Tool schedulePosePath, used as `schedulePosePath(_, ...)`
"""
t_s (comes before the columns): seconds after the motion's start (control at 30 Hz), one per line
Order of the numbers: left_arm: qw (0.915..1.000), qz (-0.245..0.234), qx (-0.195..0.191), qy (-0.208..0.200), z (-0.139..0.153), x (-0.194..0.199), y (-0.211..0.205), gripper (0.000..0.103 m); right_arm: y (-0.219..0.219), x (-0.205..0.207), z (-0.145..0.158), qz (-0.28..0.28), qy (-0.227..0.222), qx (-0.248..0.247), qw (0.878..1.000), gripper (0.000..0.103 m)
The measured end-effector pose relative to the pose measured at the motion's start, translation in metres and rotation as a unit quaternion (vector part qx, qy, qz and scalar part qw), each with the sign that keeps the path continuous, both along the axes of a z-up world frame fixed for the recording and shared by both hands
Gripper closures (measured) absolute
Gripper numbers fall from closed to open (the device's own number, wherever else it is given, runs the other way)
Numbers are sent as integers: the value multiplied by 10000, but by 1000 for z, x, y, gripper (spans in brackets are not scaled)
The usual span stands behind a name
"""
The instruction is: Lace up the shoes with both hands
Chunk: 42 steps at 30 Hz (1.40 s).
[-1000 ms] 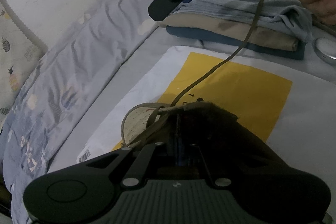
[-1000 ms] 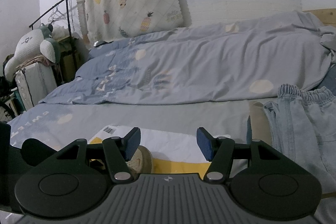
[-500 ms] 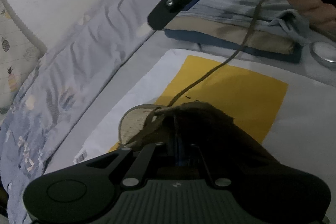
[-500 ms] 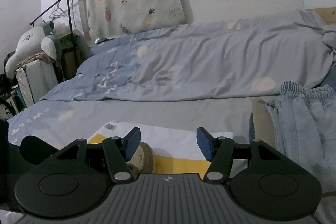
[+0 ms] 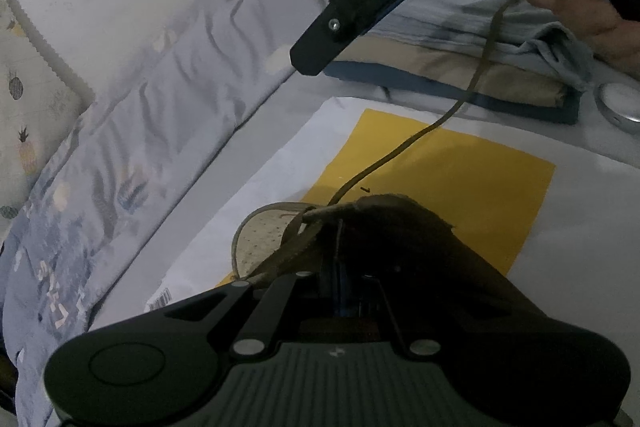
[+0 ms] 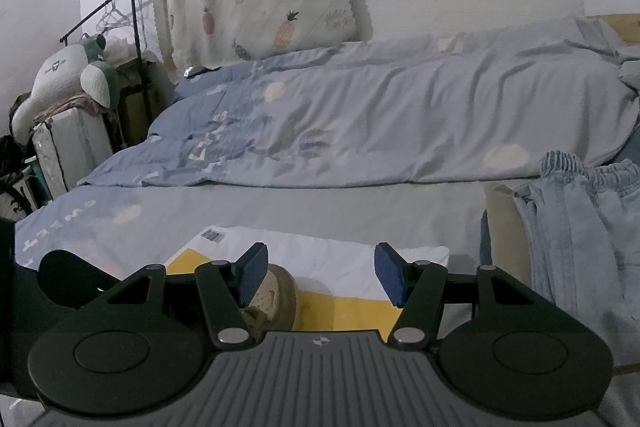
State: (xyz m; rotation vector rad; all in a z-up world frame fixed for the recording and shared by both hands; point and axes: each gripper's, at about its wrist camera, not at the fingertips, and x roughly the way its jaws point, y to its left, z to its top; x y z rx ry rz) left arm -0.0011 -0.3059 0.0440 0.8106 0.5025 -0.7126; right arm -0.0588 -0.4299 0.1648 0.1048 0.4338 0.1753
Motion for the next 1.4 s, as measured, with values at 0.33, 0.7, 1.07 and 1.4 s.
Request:
schedulePosePath(0.33, 10000, 15, 78, 59, 1, 0, 1, 103, 2, 1, -2, 13, 37, -18, 10000, 42)
schedulePosePath(0.7, 10000, 30, 54, 60, 0, 2, 0, 103, 2, 1, -4, 22, 45, -26, 10000, 42)
schedulePosePath(1.07, 9999, -43, 132, 31, 2, 2, 1, 103, 6, 2, -4, 30, 83, -45, 10000, 42)
schedulePosePath(1.4, 9999, -27, 132, 5, 2, 3, 6, 103, 7, 3, -6, 29, 88, -55, 9999, 42)
